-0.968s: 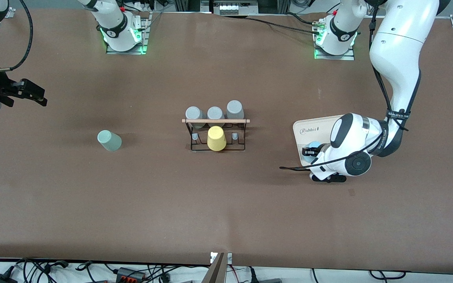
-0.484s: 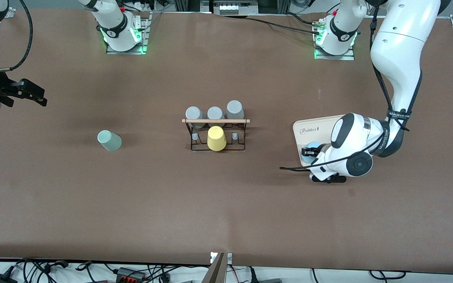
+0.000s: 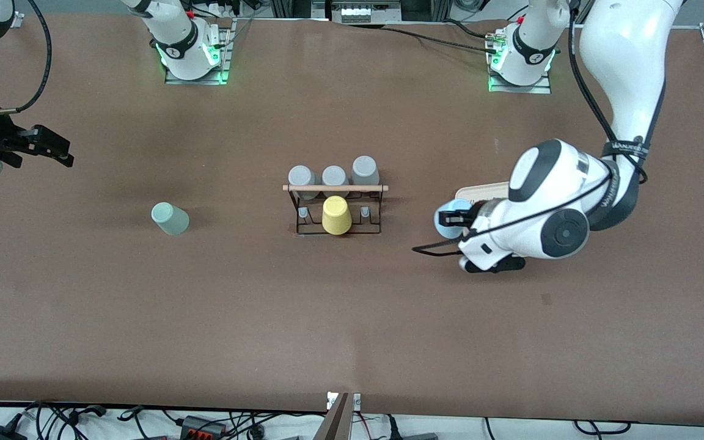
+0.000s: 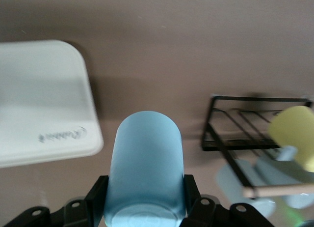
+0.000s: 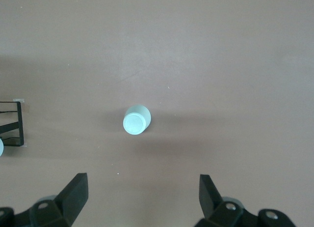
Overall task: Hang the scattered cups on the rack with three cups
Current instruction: 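Lift the blue cup with the left gripper toward the rack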
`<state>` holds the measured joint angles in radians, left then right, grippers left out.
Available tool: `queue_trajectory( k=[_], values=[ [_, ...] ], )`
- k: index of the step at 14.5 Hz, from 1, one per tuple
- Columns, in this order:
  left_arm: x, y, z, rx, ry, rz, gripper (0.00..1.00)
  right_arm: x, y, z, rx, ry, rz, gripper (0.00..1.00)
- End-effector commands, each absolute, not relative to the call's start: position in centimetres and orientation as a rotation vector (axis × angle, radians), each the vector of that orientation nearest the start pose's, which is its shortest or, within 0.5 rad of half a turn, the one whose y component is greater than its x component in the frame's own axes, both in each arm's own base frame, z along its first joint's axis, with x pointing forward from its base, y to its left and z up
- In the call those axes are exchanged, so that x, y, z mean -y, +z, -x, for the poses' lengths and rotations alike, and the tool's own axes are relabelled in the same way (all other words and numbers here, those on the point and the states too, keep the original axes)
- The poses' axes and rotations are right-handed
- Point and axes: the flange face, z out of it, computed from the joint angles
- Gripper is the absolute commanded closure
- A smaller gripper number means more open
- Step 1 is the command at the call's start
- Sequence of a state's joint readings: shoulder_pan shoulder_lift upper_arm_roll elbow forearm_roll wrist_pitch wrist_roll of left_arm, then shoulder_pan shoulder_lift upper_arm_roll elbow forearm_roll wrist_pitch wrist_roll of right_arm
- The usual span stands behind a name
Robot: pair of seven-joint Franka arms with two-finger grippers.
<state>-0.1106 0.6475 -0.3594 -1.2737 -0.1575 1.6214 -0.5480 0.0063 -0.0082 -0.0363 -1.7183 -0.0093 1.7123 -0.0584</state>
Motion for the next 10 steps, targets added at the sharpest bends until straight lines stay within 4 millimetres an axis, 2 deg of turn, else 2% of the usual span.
queue_trajectory(
  k=[1, 4, 6, 8, 10],
  values=[
    [33.5, 40.6, -64.0, 0.527, 0.74, 3.335, 0.74, 1.8, 57.2, -55.9, 0.044, 0.007, 3.142, 0.0],
    [36.2, 42.0, -64.1, 0.825, 0.77, 3.358, 0.74, 2.1, 56.5, -56.4, 0.039, 0.015, 3.143, 0.0],
    [37.9, 41.1, -63.1, 0.852, 0.818, 3.321, 0.74, 1.8, 55.0, -57.1, 0.047, 0.043, 3.144, 0.0],
    [39.9, 39.7, -61.9, 0.856, 0.858, 3.278, 0.74, 1.2, 52.2, -58.4, 0.075, 0.095, 3.149, 0.0],
    [40.6, 38.6, -61.4, 0.886, 0.871, 3.237, 0.74, 0.6, 48.9, -59.5, 0.11, 0.167, 3.146, 0.0]
  ],
)
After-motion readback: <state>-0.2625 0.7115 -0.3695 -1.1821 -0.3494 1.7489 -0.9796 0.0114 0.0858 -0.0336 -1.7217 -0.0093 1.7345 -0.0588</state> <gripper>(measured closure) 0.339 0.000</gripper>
